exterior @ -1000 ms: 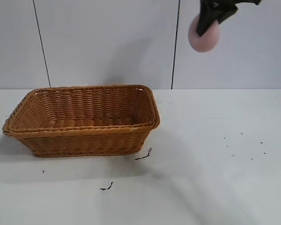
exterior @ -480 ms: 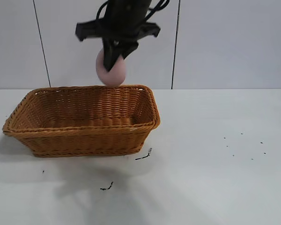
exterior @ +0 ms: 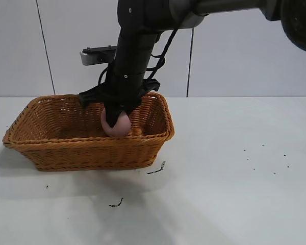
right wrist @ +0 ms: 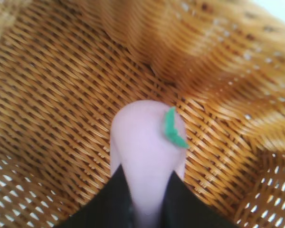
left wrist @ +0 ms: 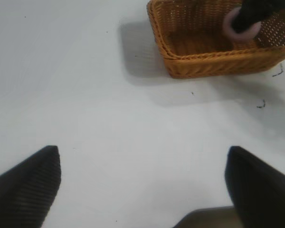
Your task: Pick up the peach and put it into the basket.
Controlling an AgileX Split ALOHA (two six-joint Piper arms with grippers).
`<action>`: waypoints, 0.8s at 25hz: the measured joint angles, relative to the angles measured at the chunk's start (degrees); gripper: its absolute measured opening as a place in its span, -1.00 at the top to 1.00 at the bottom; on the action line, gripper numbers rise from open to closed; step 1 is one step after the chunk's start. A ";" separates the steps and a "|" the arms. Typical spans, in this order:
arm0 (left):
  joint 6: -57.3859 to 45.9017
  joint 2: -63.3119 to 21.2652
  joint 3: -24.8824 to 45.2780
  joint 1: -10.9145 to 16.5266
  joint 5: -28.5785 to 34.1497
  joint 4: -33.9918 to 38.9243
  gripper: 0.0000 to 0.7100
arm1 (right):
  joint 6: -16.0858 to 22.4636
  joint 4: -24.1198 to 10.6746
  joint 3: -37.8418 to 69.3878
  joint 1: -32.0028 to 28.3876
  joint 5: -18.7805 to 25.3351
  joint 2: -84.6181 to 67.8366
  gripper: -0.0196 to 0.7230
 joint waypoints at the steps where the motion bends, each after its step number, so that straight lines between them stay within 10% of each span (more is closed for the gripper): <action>1: 0.00 0.00 0.00 0.00 0.00 0.00 -0.95 | 0.00 0.00 -1.60 0.00 1.10 -0.29 -0.89; 11: 0.00 0.00 0.00 0.00 0.00 0.00 -0.95 | 0.00 -2.15 -9.40 -3.07 5.01 -3.22 -0.91; 20: 0.00 0.00 0.00 0.00 0.00 0.00 -0.95 | 0.33 -3.00 -9.40 -18.99 7.93 -3.22 -0.91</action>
